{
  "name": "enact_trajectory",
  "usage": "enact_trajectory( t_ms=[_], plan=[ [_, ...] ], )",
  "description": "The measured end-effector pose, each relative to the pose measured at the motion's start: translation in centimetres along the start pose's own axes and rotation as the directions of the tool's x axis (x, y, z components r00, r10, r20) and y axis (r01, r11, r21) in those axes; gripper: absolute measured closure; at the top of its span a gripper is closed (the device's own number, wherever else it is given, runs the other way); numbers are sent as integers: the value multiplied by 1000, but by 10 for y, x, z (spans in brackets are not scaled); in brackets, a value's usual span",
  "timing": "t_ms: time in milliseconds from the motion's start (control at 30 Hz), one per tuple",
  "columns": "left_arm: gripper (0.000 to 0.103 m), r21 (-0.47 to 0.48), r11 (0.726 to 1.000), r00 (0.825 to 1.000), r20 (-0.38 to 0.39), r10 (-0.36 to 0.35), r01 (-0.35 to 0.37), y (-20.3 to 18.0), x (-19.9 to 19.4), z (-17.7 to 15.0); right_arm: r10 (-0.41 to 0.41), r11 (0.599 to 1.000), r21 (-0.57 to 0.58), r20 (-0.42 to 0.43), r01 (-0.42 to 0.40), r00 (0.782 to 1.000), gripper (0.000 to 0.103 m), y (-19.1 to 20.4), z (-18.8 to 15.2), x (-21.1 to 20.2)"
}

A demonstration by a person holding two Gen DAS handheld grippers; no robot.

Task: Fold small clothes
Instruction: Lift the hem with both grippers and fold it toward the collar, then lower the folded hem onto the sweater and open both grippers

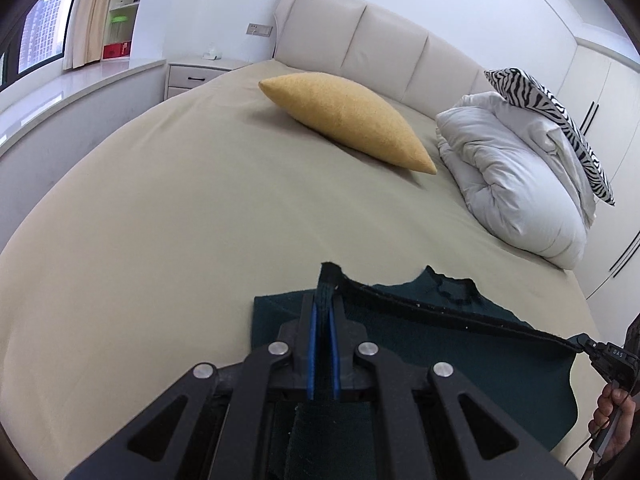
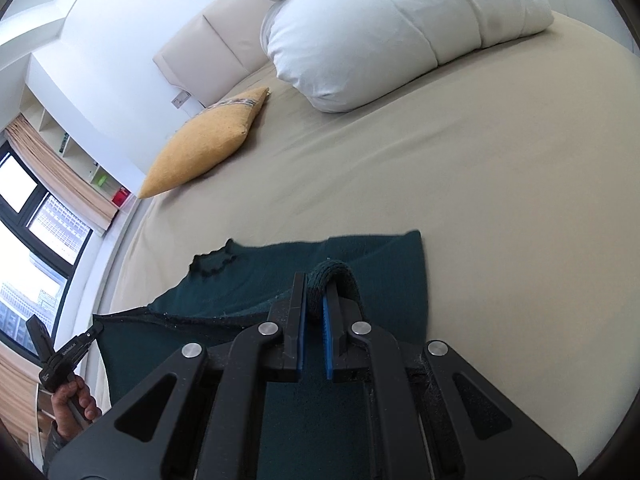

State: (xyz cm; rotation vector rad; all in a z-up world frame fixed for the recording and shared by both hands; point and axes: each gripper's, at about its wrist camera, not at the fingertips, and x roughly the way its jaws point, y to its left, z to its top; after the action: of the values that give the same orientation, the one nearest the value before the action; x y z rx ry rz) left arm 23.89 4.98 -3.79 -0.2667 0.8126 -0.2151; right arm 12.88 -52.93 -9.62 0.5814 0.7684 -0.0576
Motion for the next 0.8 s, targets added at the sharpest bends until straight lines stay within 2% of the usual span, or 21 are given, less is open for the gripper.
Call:
enact_trajectory(
  t_ms=[167,400,533,567,633,700,733,800],
  plan=[
    [97,-33,999,999,-40,33,-34,6,40,13,-26,1000,9,-15,26,1000,98,0,24,41],
    [96,-50,996,991,-113,65,-71,14,91,7,-68,997,39,-53,70,996,97,-10,44,94],
    [80,-81,996,989,-141,36,-48,20,104,5,-88,994,49,-112,94,990,95,-20,42,125],
    [67,-87,995,990,-135,26,-38,21,100,6,-85,994,59,-112,92,990,92,-22,41,126],
    [45,-87,995,993,-107,39,-48,22,90,9,-79,994,73,-86,85,993,80,-24,39,121],
    [41,-102,994,997,-67,43,-50,27,76,9,-119,990,74,-40,122,992,40,-25,37,110],
    [41,-110,993,997,-63,35,-42,29,72,9,-120,989,88,-1,119,993,38,-26,35,99],
    [41,-118,993,998,-54,23,-30,30,61,6,-104,992,77,20,102,994,39,-25,36,87]
  ],
)
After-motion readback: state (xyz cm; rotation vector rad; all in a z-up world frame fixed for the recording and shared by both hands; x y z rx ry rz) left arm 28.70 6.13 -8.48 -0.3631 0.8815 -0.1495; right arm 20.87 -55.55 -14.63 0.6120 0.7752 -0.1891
